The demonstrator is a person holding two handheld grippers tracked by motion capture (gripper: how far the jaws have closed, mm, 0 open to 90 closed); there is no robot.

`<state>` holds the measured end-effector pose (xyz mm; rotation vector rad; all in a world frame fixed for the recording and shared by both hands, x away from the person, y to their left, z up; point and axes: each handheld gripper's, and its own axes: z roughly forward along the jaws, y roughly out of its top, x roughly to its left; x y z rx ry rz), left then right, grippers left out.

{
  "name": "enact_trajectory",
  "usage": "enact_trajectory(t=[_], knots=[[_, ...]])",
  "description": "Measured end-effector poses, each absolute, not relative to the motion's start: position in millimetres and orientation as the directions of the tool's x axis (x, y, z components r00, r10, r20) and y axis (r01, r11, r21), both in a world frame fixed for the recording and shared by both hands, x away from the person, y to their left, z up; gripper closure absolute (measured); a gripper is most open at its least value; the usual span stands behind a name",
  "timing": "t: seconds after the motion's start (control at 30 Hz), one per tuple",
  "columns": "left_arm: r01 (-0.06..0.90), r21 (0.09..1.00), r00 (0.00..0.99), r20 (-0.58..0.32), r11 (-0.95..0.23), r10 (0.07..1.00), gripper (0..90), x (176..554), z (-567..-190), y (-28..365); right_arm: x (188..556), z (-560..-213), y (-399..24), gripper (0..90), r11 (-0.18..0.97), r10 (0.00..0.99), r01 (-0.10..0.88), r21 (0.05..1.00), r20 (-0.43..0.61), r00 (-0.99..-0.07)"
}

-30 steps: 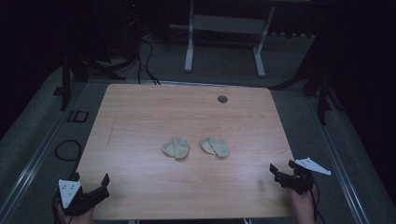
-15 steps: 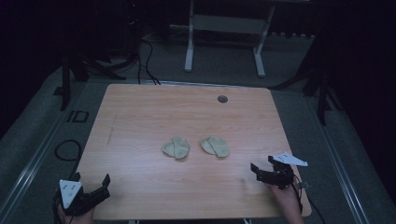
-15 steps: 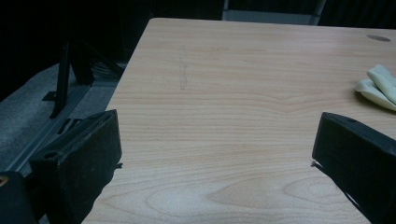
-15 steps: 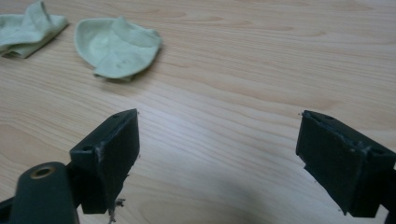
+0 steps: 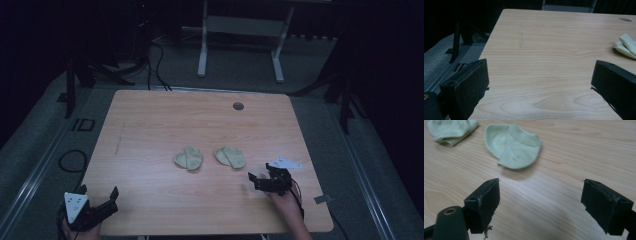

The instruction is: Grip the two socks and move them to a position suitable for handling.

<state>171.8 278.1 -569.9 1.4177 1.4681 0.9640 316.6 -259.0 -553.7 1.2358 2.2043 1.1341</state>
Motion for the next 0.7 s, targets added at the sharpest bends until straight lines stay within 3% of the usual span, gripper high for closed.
enact_trajectory(t=[0.47, 0.7], knots=[[0.337, 0.94, 0.027, -0.068, 0.055, 0.997, 1.5, 171.9, -569.9, 276.8, 341.0, -544.6, -210.9, 17.1, 0.335, 0.792, 0.514, 0.789, 0.06, -0.607], [0.336, 0.94, 0.03, -0.071, 0.056, 0.997, 1.5, 171.7, -569.8, 277.4, 356.2, -538.3, -189.9, 27.5, 0.367, 0.784, 0.493, 0.789, 0.024, -0.621]])
